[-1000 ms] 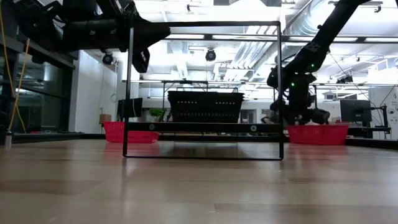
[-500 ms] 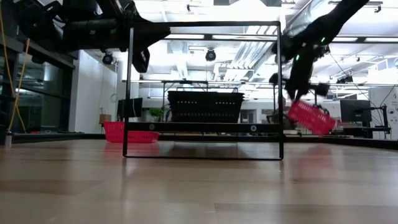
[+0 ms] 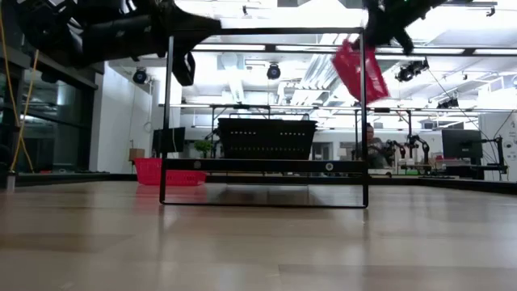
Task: Stack baskets on shelf by color
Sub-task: Put the top right red bin on the shelf
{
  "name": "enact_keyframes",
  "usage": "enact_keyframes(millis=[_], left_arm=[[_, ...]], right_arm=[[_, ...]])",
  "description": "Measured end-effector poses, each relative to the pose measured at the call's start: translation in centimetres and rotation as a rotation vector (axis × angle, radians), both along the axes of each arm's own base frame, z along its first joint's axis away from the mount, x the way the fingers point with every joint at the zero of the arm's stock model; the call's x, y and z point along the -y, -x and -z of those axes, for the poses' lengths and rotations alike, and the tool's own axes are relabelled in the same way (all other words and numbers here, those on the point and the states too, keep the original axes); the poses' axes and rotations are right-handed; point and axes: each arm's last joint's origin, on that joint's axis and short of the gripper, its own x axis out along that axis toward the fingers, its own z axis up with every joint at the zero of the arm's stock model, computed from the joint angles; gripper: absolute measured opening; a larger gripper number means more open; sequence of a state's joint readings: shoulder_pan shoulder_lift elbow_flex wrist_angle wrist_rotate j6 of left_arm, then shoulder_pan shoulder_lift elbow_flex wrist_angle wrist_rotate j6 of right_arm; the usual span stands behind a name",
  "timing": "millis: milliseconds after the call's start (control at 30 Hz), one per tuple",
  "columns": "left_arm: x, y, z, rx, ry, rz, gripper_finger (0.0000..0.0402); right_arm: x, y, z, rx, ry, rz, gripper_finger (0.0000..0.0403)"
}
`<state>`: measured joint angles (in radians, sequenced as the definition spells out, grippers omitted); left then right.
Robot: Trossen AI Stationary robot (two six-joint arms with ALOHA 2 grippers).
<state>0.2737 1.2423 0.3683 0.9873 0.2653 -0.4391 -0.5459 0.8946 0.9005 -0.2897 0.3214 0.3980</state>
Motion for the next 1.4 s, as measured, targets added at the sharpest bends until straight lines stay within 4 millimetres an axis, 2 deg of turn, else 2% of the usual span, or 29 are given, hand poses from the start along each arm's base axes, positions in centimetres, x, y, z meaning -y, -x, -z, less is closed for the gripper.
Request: enact_keyframes(millis=[133,233,433,533,733,933,1167,1400], left_arm=[[0.1,0.1,-0.6,0.06,0.005,0.005,0.0],[0.4,0.0,-0.6,0.065,0.004,0.02,0.0],[1.5,0.4,-1.6,0.11,-0.017,0.113,0.0],[2.2,1.2,-3.1,0.203,-0.054,0.182,0.0],[3.2,3.3,-5.8,0.347,-0.092,0.217,0.0],[4.2,4.4,-6.9,0.411,-0.119,0.254,0.0],[4.9,4.4,-7.0,0.419,-0.118,0.279,0.0],[5.0,4.4,-7.0,0.421,-0.112,0.266,0.0]], right_arm=[[-4.1,-1.1,-0.6,-0.061,0.115,-0.429,0.0],[-7.1,-2.4,-0.4,-0.169,0.281,-0.667,0.0],[-13.3,-5.7,2.2,-0.527,0.846,-1.18,0.0],[-14.8,-7.3,3.5,-0.627,0.952,-1.296,0.0],[-15.2,-9.4,3.5,-0.836,1.061,-1.483,0.0],[-15.2,-10.8,3.1,-0.967,1.174,-1.66,0.0],[-13.2,-11.6,4.4,-0.973,1.105,-1.815,0.0],[-11.5,-13.6,6.9,-0.86,1.06,-1.963,0.0]])
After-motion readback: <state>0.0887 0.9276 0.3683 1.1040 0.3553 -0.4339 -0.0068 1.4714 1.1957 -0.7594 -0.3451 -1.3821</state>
